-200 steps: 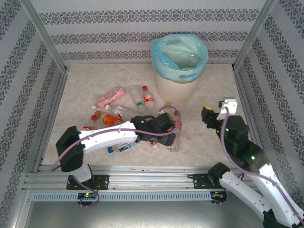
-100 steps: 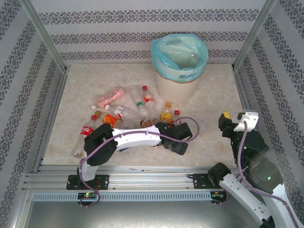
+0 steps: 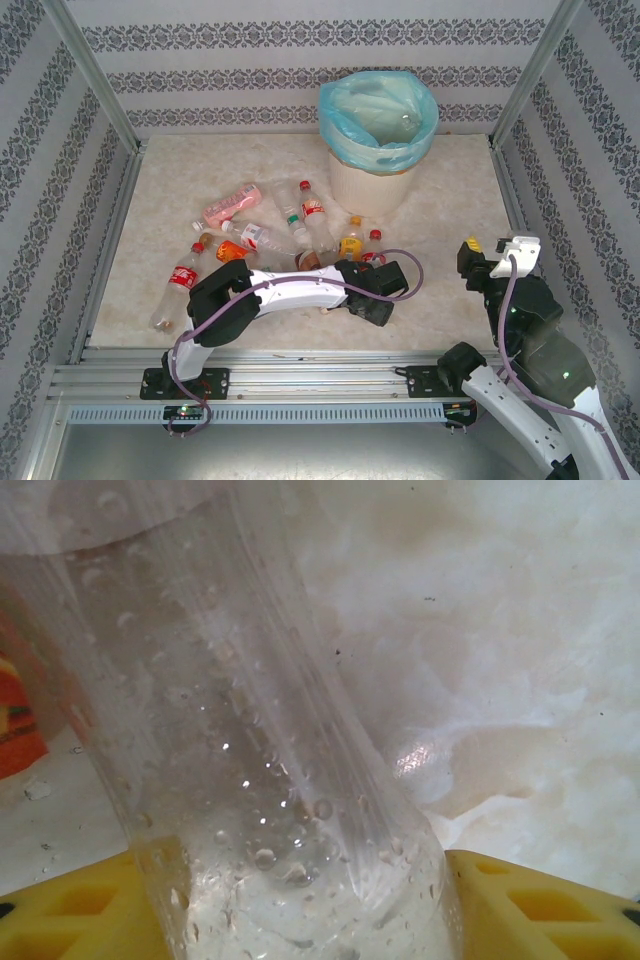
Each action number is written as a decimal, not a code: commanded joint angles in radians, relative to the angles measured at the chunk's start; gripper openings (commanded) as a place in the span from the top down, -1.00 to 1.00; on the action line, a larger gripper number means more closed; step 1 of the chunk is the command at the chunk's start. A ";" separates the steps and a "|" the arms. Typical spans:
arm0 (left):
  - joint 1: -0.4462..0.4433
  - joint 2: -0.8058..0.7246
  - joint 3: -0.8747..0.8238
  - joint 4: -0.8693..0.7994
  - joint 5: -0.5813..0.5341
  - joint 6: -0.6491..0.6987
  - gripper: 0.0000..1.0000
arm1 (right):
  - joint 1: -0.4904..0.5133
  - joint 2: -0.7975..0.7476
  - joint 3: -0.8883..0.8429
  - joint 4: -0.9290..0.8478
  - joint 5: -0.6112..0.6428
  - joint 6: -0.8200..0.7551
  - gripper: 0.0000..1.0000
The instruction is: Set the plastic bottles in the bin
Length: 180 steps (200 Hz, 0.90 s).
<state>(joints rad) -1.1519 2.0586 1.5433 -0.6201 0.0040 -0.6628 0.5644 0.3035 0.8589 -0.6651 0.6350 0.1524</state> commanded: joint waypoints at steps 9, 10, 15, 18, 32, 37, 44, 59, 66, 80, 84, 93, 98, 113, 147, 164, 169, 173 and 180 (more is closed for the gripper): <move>-0.005 -0.029 -0.028 0.013 0.000 0.017 -0.03 | -0.005 -0.015 0.000 -0.010 0.022 -0.012 -0.29; -0.005 -0.031 -0.029 0.013 0.000 0.018 -0.02 | -0.005 -0.015 0.000 -0.010 0.022 -0.011 -0.29; -0.005 -0.038 -0.031 0.014 -0.002 0.022 -0.01 | -0.006 -0.019 0.002 -0.008 0.022 -0.010 -0.30; -0.005 -0.044 -0.034 0.016 -0.003 0.025 0.00 | -0.005 -0.021 0.003 -0.008 0.022 -0.010 -0.30; -0.006 -0.070 -0.046 0.026 -0.004 0.035 0.02 | -0.005 -0.025 0.008 -0.002 0.019 -0.003 -0.31; -0.005 -0.085 -0.052 0.033 -0.004 0.040 0.02 | -0.005 -0.026 0.008 0.000 0.017 -0.003 -0.32; -0.006 -0.102 -0.063 0.048 0.002 0.049 0.02 | -0.004 -0.028 0.007 0.006 0.013 -0.005 -0.33; -0.006 -0.147 -0.095 0.096 0.022 0.062 0.05 | -0.004 -0.032 0.001 0.022 -0.002 -0.009 -0.33; -0.006 -0.170 -0.109 0.117 0.030 0.068 0.06 | -0.005 -0.033 0.000 0.026 -0.010 -0.004 -0.33; -0.006 -0.210 -0.132 0.147 0.040 0.074 0.10 | -0.006 -0.036 0.001 0.034 -0.030 0.014 -0.33; -0.006 -0.222 -0.138 0.157 0.044 0.077 0.12 | -0.005 -0.035 0.002 0.036 -0.037 0.020 -0.33; -0.006 -0.248 -0.157 0.180 0.056 0.086 0.13 | -0.005 -0.038 0.002 0.043 -0.048 0.031 -0.33; -0.006 -0.263 -0.167 0.195 0.061 0.092 0.13 | -0.005 -0.040 -0.001 0.048 -0.051 0.033 -0.33; -0.006 -0.305 -0.197 0.226 0.073 0.102 0.14 | -0.006 -0.044 -0.007 0.062 -0.054 0.039 -0.34; -0.015 -0.409 -0.257 0.278 0.069 0.138 0.15 | -0.005 -0.046 0.008 0.058 -0.080 0.083 -0.34; -0.017 -0.475 -0.319 0.342 0.069 0.157 0.15 | -0.004 -0.052 0.014 0.061 -0.096 0.100 -0.34; -0.017 -0.495 -0.338 0.360 0.062 0.158 0.16 | -0.005 -0.052 0.017 0.060 -0.099 0.105 -0.35; -0.018 -0.510 -0.352 0.373 0.057 0.161 0.16 | -0.005 -0.052 0.020 0.060 -0.104 0.109 -0.35; -0.016 -0.539 -0.378 0.397 0.047 0.167 0.18 | -0.004 -0.050 0.024 0.059 -0.111 0.118 -0.35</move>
<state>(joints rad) -1.1530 1.6123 1.2304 -0.3473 0.0711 -0.5491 0.5644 0.2668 0.8593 -0.6338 0.5583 0.2234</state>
